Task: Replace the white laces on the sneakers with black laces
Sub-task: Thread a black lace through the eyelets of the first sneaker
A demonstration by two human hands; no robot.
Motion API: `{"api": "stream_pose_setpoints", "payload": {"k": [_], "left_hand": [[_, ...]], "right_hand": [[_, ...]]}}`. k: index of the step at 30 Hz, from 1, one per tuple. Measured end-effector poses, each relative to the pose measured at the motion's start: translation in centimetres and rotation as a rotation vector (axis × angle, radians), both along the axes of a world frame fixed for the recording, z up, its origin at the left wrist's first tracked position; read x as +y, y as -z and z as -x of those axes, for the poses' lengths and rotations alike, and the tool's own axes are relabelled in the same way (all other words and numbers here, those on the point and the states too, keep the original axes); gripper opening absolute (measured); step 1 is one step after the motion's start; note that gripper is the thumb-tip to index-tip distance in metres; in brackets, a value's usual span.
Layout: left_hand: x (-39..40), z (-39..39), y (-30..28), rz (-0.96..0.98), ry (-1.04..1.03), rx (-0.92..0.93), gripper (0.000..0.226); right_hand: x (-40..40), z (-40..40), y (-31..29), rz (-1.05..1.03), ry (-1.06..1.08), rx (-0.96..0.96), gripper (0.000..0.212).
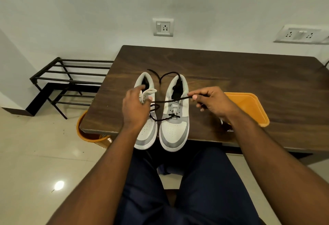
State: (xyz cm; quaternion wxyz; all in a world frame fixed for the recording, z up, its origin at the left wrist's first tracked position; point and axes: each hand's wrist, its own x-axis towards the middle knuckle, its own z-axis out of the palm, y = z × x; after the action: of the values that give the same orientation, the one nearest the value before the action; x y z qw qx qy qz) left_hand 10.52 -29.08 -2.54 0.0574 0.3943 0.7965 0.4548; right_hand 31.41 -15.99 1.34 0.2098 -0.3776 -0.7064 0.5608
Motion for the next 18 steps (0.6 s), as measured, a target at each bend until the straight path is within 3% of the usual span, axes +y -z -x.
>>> {"api": "stream_pose_setpoints", "payload": {"k": [1, 2, 5, 8, 11, 14, 18], "left_hand": [[0.4, -0.6, -0.3, -0.026, 0.145, 0.09, 0.04], [1.0, -1.6, -0.9, -0.057, 0.294, 0.029, 0.046], [2.2, -4.1, -1.9, -0.066, 0.618, -0.455, 0.038], [2.6, -4.8, -1.2, -0.127, 0.505, -0.625, 0.011], [2.8, -4.1, -0.1, -0.141, 0.245, -0.615, 0.01], [2.9, -3.3, 0.9, -0.1, 0.083, -0.528, 0.01], [3.4, -3.6, 1.8, -0.075, 0.114, -0.469, 0.011]], "right_hand": [[-0.6, 0.7, -0.1, 0.004, -0.02, 0.015, 0.018], [-1.1, 1.4, -0.1, 0.008, -0.028, 0.045, 0.015], [-2.0, 3.2, 0.0, 0.009, 0.047, 0.165, 0.01], [-2.1, 3.6, 0.3, 0.072, 0.165, 0.271, 0.012], [-1.3, 3.2, 1.7, 0.171, 0.351, 0.34, 0.008], [-1.1, 3.7, 4.7, 0.082, 0.469, 0.084, 0.013], [-2.8, 5.9, 7.0, -0.103, 0.427, -0.289, 0.033]]}}
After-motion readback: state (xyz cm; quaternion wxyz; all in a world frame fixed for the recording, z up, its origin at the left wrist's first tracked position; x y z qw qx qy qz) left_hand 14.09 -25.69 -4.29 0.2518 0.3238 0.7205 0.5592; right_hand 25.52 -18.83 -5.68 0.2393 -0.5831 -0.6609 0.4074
